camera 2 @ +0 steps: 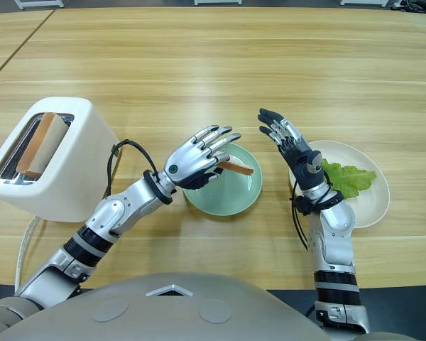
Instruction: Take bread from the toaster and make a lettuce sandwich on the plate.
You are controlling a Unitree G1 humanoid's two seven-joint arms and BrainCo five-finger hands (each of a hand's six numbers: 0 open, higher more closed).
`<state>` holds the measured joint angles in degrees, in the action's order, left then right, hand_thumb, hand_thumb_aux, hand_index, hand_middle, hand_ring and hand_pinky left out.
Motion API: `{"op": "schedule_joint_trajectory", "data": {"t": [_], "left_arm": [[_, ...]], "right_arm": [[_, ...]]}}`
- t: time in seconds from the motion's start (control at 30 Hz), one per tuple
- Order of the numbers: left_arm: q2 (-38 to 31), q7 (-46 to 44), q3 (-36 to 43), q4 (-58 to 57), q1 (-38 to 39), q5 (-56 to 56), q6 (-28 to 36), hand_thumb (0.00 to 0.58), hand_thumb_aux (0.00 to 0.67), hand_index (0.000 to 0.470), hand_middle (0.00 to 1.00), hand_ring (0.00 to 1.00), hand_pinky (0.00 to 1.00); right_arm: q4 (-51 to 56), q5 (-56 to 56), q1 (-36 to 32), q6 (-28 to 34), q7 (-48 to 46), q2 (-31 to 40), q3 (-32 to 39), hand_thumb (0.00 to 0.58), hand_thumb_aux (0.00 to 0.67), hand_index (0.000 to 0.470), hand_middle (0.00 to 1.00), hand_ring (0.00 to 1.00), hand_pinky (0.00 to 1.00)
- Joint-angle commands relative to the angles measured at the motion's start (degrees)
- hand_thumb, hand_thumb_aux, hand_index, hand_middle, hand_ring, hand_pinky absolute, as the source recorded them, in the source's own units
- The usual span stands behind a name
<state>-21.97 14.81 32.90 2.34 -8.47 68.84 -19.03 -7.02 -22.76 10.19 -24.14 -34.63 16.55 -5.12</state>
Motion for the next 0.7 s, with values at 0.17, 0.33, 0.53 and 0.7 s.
{"op": "schedule_joint_trajectory", "data": {"t": [0.17, 0.33, 0.53, 0.7], "left_arm": [[-2.1, -3.2, -0.3, 3.3, 8.2, -0.6, 4.7, 0.000, 0.000, 0.000, 0.00, 0.00, 0.00], [-3.7, -7.8, -2.1, 15.1, 16.8, -2.2, 7.2, 0.000, 0.000, 0.000, 0.00, 0.00, 0.00], [0.2, -11.6, -8.4, 26.4, 27.3, -27.0, 7.7, 0.000, 0.000, 0.000, 0.00, 0.00, 0.00], [2.7, -15.6, -9.4, 28.6, 31.9, -45.6, 7.4, 0.000, 0.000, 0.000, 0.00, 0.00, 0.00]], "right_arm": [[-1.6, 7.5, -1.2, -0.1, 0.5, 8.0, -5.5, 0.000, 0.000, 0.000, 0.00, 0.00, 0.00], [6.9, 39.4, 0.3, -13.1, 9.6, 27.0, -19.3, 0.000, 0.000, 0.000, 0.00, 0.00, 0.00], [25.5, 74.0, 0.3, -11.4, 33.6, 43.5, -9.9, 0.000, 0.000, 0.000, 0.00, 0.00, 0.00], [35.4, 84.9, -6.1, -8.3, 44.0, 46.1, 0.9, 0.000, 0.000, 0.000, 0.00, 0.00, 0.00]]}}
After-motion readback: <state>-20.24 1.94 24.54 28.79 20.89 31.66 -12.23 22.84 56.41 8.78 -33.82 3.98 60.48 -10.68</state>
